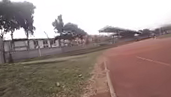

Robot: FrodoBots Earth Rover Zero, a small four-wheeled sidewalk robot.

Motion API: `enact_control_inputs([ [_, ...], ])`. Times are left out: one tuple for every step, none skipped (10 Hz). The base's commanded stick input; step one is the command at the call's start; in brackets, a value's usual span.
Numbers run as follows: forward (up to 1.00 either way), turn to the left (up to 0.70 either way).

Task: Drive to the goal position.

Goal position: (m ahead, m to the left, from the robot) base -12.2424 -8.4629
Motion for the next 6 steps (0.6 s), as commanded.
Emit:
enact_control_inputs([
  [0.0,0.0],
  [0.0,0.0],
  [0.0,0.0],
  [0.0,0.0],
  [0.21,0.0],
  [0.56,0.0],
])
